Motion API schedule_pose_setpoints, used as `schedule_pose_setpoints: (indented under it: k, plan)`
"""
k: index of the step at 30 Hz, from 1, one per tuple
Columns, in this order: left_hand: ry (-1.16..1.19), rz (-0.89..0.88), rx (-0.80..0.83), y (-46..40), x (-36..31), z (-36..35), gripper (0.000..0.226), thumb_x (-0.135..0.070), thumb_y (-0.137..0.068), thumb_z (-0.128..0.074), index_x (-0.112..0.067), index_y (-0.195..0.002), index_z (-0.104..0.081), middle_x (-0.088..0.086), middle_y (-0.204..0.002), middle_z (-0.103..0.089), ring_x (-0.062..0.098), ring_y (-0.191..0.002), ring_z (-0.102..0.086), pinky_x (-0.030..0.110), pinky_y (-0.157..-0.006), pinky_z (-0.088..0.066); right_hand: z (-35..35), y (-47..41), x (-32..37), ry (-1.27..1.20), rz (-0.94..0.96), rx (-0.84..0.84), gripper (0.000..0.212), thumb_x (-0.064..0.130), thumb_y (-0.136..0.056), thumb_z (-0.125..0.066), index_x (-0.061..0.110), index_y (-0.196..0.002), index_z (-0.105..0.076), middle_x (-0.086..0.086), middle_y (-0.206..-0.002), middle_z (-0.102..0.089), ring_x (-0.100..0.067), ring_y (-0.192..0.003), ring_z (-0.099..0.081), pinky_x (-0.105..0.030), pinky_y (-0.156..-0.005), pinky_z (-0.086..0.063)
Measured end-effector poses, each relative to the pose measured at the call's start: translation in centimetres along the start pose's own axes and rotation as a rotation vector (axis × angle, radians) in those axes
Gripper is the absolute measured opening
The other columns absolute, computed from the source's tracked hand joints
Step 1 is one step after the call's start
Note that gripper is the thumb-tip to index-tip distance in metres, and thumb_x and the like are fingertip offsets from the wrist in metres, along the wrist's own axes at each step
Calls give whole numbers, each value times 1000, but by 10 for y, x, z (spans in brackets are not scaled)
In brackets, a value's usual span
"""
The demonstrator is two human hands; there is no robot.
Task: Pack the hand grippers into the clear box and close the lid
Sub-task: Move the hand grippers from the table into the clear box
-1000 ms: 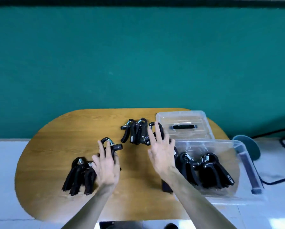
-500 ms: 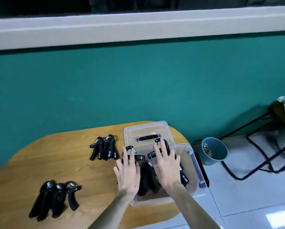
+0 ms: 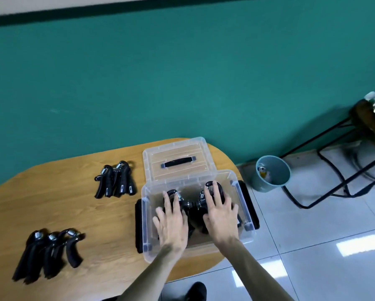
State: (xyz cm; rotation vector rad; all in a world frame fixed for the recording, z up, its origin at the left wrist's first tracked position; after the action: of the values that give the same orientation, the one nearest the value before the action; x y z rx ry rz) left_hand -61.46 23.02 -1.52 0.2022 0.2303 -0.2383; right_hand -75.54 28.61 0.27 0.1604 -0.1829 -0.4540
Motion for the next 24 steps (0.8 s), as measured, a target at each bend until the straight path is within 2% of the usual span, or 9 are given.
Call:
schedule_pose_setpoints:
  k: [4, 7, 13, 16, 19, 22, 24]
  plan:
    - [17, 20, 18, -9, -5, -15, 57, -28, -103, -38, -25, -158, -21, 7, -169, -2, 26, -107, -38, 35, -80, -22, -18, -12, -6, -12, 6, 29, 89, 17, -68, -75, 18, -149, -40, -11, -160, -29, -40, -115, -53, -52, -73, -49]
    - [1, 29, 51, -15, -4, -25, 57, -28, -104, -36, -25, -158, -17, 7, -169, 2, 26, -108, -37, 36, -83, -26, -33, -22, -9, -10, 13, 77, 88, 19, -70, -75, 18, -150, -37, -11, -162, -26, -41, -117, -51, -53, -75, -48]
    - [-1, 55, 62, -23, 6, -45, 60, -26, -104, -37, -25, -159, -13, 9, -168, 6, 22, -102, -33, 35, -80, -22, -56, -41, -11, -38, 82, 160, 79, 23, -93, -53, 21, -158, -9, -6, -166, 7, -39, -134, -32, -53, -96, -39]
    - [-16, 71, 71, -27, 10, -55, 59, -24, -103, -38, -22, -158, -16, 11, -168, 4, 22, -101, -35, 35, -80, -23, -70, -43, -11, -35, 103, 199, 79, 22, -93, -51, 20, -158, -6, -7, -166, 10, -39, -137, -27, -53, -99, -37]
    - [-16, 69, 91, -30, 9, -65, 59, -24, -103, -38, -22, -158, -15, 11, -168, 4, 24, -104, -36, 38, -84, -28, -81, -46, -12, -35, 114, 194, 79, 20, -92, -54, 17, -158, -10, -9, -166, 6, -42, -136, -29, -56, -97, -39]
    - [-9, 77, 98, -31, 9, -72, 62, -22, -103, -41, -22, -158, -13, 10, -168, 8, 25, -106, -36, 43, -93, -30, -95, -48, -13, -44, 124, 233, 78, 17, -96, -47, 16, -158, 0, -11, -164, 15, -44, -141, -21, -57, -101, -36]
    - [-18, 77, 102, -31, 9, -77, 64, -18, -102, -42, -22, -158, -11, 9, -167, 15, 24, -106, -34, 42, -92, -33, -102, -48, -13, -13, 134, 235, 81, 14, -96, -47, 14, -157, 7, -13, -163, 21, -46, -143, -16, -57, -101, -36]
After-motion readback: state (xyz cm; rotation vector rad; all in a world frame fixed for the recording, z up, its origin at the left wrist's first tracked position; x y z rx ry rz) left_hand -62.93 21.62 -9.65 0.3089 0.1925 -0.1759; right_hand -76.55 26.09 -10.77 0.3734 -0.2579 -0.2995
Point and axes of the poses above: each hand's wrist, its own y-axis away from the middle knuckle, its own z-axis out of the back of the hand, x = y × z, the point moved 6 cm from there along -y, towards the middle knuckle
